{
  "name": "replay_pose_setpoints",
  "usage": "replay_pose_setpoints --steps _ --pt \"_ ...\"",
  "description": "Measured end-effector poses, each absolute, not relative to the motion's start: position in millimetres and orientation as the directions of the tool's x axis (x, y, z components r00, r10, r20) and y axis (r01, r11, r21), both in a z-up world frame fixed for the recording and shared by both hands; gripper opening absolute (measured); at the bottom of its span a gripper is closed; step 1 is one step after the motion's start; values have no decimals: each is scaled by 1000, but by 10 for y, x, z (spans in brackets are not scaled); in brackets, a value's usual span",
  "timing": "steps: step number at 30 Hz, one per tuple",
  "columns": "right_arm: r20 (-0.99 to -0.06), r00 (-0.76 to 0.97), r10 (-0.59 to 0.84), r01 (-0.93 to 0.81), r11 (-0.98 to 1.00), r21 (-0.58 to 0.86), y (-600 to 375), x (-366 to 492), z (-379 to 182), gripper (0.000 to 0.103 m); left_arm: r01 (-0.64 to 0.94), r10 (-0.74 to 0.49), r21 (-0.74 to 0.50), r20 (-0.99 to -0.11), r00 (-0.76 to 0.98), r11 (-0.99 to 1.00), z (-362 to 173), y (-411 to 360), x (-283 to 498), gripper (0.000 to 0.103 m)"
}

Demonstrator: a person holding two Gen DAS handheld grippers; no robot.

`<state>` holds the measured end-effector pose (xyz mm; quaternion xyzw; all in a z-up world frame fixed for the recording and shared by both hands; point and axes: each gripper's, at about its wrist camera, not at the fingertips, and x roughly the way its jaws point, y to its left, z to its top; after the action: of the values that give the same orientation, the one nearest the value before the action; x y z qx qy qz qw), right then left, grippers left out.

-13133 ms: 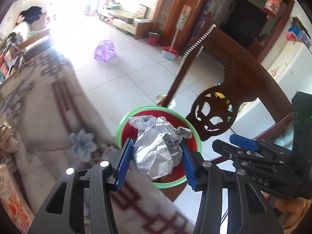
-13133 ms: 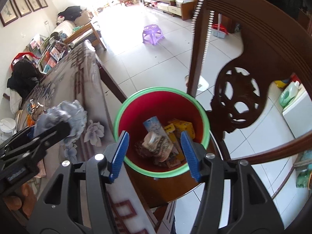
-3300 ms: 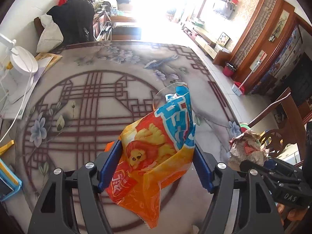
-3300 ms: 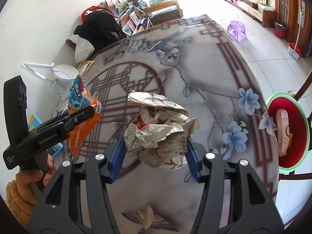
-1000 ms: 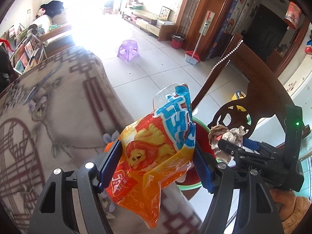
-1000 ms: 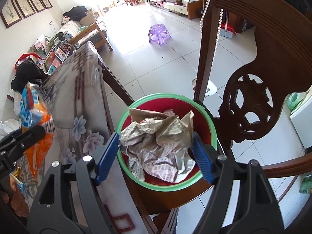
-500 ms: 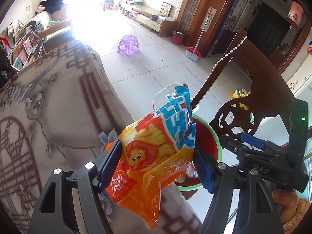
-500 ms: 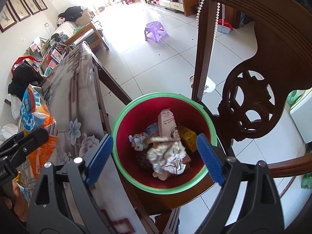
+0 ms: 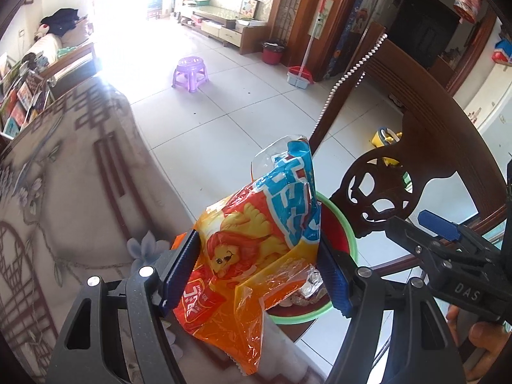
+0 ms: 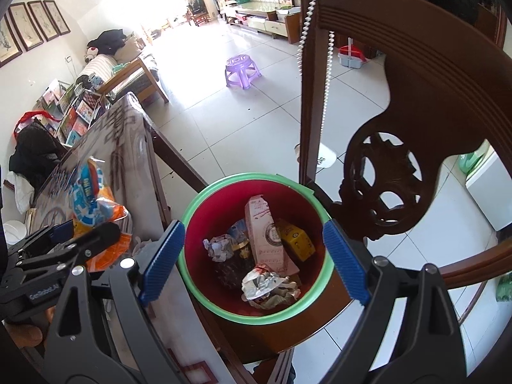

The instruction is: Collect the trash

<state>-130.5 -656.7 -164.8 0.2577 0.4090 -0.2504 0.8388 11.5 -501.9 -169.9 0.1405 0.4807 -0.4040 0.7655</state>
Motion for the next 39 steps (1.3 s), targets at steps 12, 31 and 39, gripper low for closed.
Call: replay_pose_setpoints --steps 12,31,39 --pt "-799 510 -319 694 702 162 -6587 -1648 -1497 86 796 -490 -192 -860 145 573 -1698 -5431 88 75" --pt "-739 541 -401 713 685 151 -5743 -1876 -1152 90 759 -596 -238 -767 236 606 -1090 -3947 -122 95" --pt "-573 655 -493 659 744 113 -4605 -1753 -793 98 657 -588 -175 -648 485 734 -674 -2555 -128 95"
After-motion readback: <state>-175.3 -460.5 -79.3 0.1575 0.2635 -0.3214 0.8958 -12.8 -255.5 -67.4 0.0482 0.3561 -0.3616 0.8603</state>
